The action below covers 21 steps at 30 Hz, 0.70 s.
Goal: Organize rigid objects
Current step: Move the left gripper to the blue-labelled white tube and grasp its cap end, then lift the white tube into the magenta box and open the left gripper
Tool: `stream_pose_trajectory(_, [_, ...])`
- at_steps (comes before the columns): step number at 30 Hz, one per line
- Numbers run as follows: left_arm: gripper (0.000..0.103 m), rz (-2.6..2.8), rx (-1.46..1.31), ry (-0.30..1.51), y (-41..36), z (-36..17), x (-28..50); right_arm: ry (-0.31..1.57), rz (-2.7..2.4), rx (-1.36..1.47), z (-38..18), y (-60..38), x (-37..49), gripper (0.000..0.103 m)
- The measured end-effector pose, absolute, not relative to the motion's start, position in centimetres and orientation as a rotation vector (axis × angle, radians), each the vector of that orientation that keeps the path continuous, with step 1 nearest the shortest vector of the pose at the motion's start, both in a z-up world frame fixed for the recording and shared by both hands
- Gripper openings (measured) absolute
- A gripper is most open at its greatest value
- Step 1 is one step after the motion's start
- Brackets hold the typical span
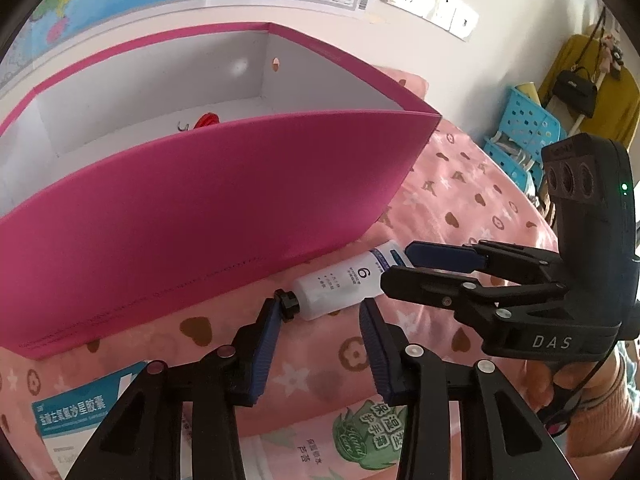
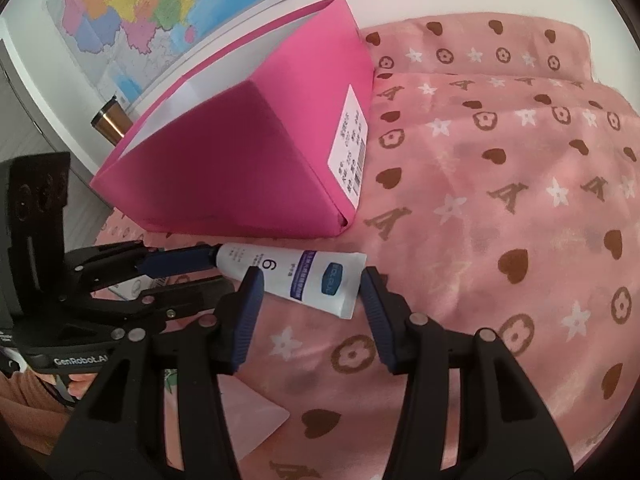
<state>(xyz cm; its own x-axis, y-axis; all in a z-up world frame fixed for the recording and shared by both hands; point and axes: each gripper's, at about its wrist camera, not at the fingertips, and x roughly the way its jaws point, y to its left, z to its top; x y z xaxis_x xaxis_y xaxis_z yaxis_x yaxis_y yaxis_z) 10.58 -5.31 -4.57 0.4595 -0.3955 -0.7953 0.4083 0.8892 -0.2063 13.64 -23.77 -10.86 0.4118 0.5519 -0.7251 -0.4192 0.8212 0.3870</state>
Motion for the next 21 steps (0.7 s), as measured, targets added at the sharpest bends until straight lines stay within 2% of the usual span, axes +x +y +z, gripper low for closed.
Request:
stream_pose_trajectory(9, [0.04,-0.492,0.029,0.952,-5.2,-3.9,9.6,0.965,0.624,0.178,-10.4,-23.9,13.1,0.053])
stream_pose_trajectory(21, [0.04,-0.504,0.014,0.88,-4.1,-1.0,7.2,0.871,0.66,0.162,-6.2,-23.9,10.8,0.053])
